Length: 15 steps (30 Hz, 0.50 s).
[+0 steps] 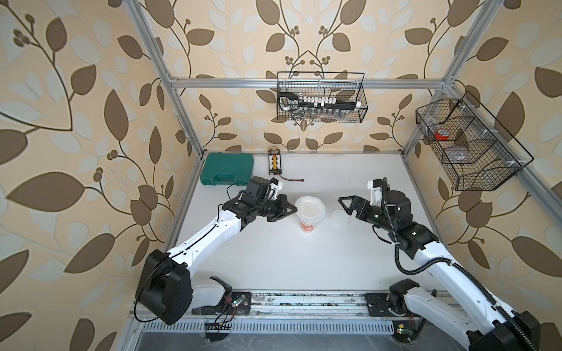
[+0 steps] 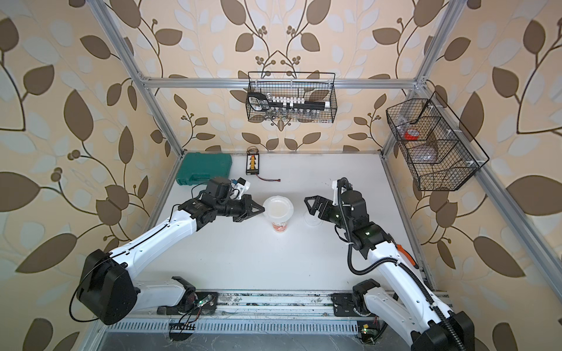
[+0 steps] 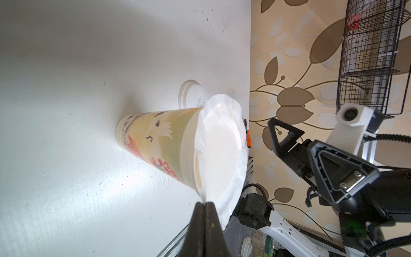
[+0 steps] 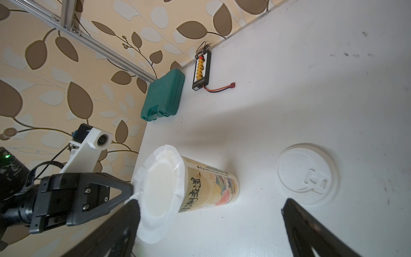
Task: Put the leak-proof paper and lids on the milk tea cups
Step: Place the leak-proof paper at the cup.
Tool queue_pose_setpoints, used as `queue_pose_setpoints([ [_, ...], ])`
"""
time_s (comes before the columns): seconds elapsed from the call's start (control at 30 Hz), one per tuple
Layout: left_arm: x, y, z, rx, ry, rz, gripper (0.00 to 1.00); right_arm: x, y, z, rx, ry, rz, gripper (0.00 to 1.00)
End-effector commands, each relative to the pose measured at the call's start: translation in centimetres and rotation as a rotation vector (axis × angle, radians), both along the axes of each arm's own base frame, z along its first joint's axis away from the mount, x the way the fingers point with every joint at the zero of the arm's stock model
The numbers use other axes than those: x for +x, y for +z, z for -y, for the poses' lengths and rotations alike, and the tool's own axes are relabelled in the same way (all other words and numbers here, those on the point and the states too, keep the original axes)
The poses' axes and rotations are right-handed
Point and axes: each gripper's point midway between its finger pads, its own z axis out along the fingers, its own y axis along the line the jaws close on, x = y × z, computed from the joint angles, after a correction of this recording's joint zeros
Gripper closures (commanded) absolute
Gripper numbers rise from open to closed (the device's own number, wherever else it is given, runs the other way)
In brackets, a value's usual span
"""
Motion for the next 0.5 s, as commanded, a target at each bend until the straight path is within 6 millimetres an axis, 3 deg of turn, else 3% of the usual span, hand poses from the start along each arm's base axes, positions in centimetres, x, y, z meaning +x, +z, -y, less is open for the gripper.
queue_pose_setpoints([
  [0.0,0.3,-0.2,-0.3,0.006,-0.012,0.027,1.0,0.1,0.7,-0.3,0.019,0.011,0.013,0.0],
  [0.47,1.6,0.0,-0.5,0.03,0.004,0.056,1.0,0.0,0.4,-0.5,0.035,0.019,0.003,0.0],
])
